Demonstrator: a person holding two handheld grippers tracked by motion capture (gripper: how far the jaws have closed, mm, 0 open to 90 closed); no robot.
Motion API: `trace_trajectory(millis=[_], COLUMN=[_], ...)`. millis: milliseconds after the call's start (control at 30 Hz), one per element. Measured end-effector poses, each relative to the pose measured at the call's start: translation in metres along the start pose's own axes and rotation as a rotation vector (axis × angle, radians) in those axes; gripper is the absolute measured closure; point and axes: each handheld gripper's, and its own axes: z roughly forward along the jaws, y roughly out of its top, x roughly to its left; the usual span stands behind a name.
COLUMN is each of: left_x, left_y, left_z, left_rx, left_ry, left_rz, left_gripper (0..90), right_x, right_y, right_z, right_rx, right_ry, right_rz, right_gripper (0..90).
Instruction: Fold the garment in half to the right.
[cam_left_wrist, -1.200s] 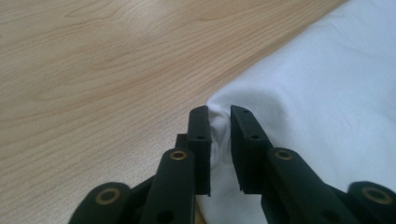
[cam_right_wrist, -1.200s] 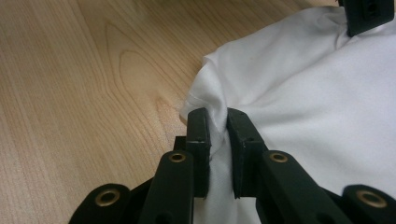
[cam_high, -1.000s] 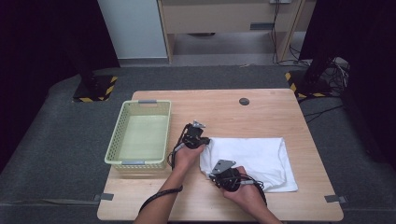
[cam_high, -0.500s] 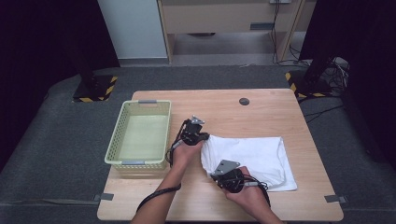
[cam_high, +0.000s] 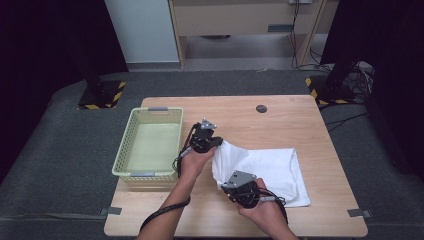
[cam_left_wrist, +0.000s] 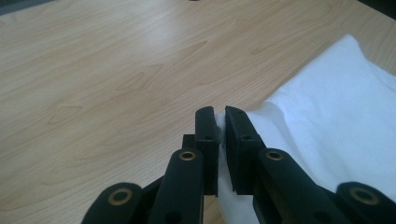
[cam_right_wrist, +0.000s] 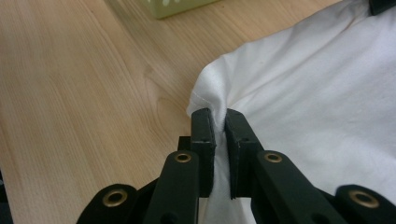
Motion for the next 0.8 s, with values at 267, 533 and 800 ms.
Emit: trace_trajectory(millis=[267, 533, 800], left_x=[0.000, 0.002, 0.000], left_y=[0.003, 0.003, 0.011], left_z=[-0.013, -0.022, -0.034], left_rx=[-0.012, -0.015, -0.031], left_ry=[0.011, 0.014, 0.012], left_rz=[0.003, 0.001, 0.020], left_gripper=[84.6, 84.6, 84.6], right_x=[0.003, 0.006, 0.010], right_y=[0.008, 0.013, 0.022], right_z=[-0.002, -0.003, -0.008], right_rx=[-0.013, -0.012, -0.025], right_ry=[0.004, 0.005, 0.004], right_rz=[0.003, 0.003, -0.006], right_gripper=[83.6, 83.5, 83.5])
